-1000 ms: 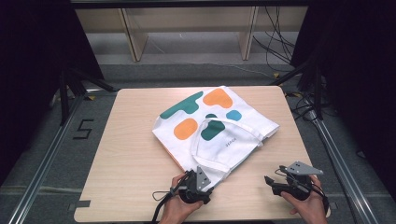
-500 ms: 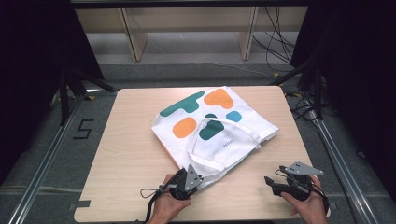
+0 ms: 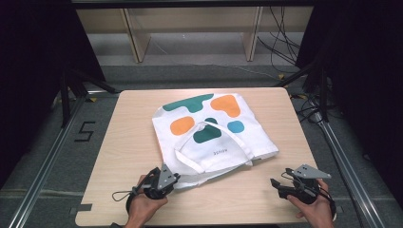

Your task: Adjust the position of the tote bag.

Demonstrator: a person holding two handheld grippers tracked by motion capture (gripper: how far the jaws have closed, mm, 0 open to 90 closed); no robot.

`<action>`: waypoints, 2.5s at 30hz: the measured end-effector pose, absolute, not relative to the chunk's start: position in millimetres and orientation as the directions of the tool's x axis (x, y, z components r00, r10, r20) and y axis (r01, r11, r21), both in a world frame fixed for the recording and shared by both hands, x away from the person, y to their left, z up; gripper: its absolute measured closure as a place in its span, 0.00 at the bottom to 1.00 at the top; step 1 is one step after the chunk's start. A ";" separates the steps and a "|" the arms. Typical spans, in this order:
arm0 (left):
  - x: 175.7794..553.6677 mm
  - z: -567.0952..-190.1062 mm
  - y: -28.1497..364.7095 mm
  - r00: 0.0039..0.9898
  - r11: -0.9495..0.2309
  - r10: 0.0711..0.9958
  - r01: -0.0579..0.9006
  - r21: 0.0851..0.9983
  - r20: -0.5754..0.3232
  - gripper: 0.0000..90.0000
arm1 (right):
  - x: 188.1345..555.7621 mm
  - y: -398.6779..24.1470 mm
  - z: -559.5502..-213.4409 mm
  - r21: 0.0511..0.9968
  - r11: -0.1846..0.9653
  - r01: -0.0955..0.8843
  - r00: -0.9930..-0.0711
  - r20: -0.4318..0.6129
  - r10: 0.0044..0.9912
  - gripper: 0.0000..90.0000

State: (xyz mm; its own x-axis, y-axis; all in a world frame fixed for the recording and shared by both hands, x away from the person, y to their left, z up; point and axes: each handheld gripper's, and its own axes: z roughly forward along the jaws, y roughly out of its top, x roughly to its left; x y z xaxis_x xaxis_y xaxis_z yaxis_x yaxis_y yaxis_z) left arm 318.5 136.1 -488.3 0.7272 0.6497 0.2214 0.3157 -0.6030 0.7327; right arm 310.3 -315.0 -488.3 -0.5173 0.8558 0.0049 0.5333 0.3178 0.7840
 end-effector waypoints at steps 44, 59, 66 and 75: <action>333.4 -503.3 175.8 0.643 -0.579 0.738 0.445 0.683 0.207 0.59 | 381.5 -266.4 -473.3 0.796 0.484 0.364 -0.568 -0.223 0.793 0.94; 338.6 -495.4 185.2 0.652 -0.601 0.717 0.398 0.693 0.247 0.88 | 373.0 -263.5 -489.8 0.713 0.583 0.390 -0.599 -0.284 0.748 0.92; 328.4 -490.7 185.5 0.639 -0.571 0.738 0.418 0.707 0.219 0.92 | 340.7 -266.0 -472.4 0.741 0.574 0.350 -0.635 -0.263 0.727 0.96; 322.2 -486.0 183.3 0.677 -0.580 0.700 0.352 0.735 0.227 0.93 | 310.2 -279.2 -473.7 0.767 0.521 0.375 -0.639 -0.193 0.744 0.95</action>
